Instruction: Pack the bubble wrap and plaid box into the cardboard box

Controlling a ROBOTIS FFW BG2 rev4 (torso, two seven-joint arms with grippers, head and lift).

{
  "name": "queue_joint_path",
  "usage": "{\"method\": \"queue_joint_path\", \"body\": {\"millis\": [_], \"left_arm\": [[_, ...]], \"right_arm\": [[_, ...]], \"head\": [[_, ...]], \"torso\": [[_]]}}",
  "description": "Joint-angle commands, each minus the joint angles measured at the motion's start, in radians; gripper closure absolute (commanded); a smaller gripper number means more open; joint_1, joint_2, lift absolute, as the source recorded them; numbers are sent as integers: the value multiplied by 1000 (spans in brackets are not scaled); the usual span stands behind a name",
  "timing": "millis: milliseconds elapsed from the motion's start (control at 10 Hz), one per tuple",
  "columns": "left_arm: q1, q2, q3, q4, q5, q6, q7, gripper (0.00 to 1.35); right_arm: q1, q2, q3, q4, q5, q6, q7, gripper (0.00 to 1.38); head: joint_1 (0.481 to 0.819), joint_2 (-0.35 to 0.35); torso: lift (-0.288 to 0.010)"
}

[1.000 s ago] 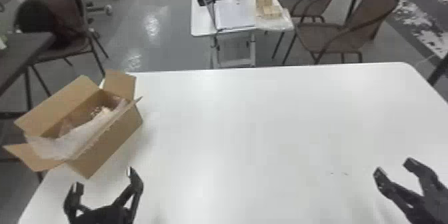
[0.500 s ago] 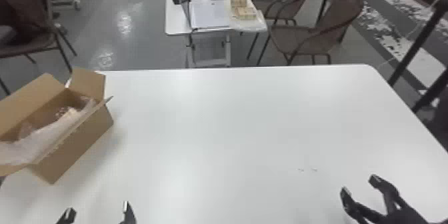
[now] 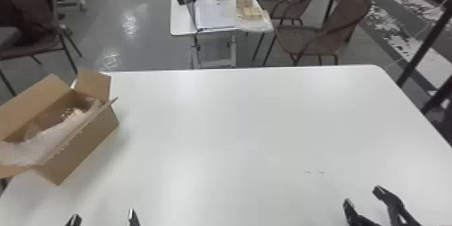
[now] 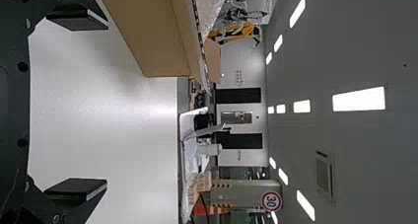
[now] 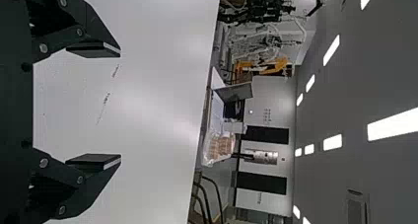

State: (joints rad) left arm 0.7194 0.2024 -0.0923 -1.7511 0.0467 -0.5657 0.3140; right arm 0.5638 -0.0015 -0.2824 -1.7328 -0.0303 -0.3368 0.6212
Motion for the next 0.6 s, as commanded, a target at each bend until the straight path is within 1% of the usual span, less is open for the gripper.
{"method": "queue_joint_path", "body": {"millis": [0, 500], "left_arm": [[2, -1, 0, -1, 1, 0, -1, 168], [0, -1, -3, 1, 5, 6, -6, 168]], "right_arm": [[2, 2, 5, 3, -2, -8, 0, 498], [-5, 2, 6, 15, -19, -8, 0, 498]], "head": [[695, 25], [695, 26]], "torso": [[-120], [-120]]}}
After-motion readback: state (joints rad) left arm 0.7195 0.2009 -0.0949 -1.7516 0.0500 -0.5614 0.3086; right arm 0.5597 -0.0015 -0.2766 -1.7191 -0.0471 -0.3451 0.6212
